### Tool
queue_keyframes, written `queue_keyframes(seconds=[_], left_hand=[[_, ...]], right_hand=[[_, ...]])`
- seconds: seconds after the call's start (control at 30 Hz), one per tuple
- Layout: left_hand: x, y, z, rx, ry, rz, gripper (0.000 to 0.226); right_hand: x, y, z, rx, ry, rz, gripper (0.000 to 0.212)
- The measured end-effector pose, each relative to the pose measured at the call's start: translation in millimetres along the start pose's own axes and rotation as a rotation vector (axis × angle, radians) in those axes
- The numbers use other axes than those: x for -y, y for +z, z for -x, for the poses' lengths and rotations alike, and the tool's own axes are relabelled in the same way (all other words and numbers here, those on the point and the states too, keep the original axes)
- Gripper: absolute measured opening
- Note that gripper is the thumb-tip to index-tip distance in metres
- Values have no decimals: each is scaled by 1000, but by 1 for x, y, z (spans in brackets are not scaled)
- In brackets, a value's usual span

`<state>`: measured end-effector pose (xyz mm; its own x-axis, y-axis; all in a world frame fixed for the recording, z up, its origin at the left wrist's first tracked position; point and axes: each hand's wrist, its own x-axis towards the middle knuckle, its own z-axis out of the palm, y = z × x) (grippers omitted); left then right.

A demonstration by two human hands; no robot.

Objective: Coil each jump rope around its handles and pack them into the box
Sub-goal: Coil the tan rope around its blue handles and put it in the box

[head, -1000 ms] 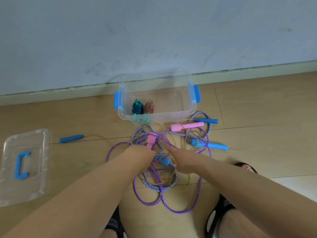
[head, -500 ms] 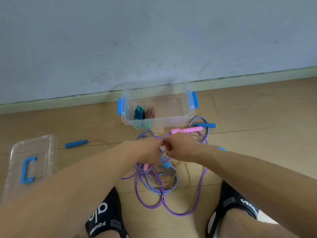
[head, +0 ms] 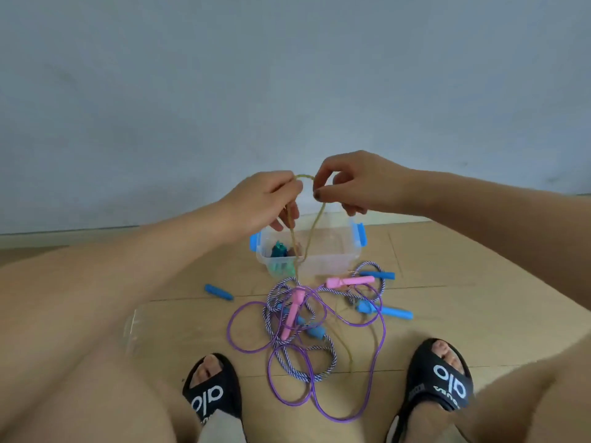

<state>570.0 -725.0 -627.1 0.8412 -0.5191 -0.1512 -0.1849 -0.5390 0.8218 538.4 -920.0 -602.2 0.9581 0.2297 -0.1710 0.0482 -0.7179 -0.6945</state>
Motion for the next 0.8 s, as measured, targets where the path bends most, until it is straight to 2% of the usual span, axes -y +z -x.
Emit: queue_keyframes(seconds=[0.07,0.2,0.27,0.37,0.43,0.5,0.57,0.67,0.73,0.8], left_hand=[[-20,-10,9,-125,84,79,29],[-46,-11,20,-260,203,245,31],[-52,-7,21,-286,247,236,31],[-60,-4,20,-328,301,208,29],[-63,-3,21,-362,313,187,28],[-63,-3,18,-374,299,193,27],[-63,-6,14,-386,273,249,26],[-63,-19,5,-398,245,622,21],[-61,-32,-2,-437,218,939,19],[-50,-45,-6,-534,150,1120,25]], right_hand=[[4,-3,12,-42,-21,-21,16],[12,10,22,4,7,-104,72],[21,19,15,-58,-22,-191,81],[30,28,4,-166,-117,-307,64],[31,31,1,-174,-172,-280,45],[32,29,0,-203,-159,-297,29],[28,26,-4,-220,-72,-416,21],[19,20,-8,-169,75,-435,23],[12,15,-8,-89,104,-287,26],[4,10,-8,-9,105,-31,30]])
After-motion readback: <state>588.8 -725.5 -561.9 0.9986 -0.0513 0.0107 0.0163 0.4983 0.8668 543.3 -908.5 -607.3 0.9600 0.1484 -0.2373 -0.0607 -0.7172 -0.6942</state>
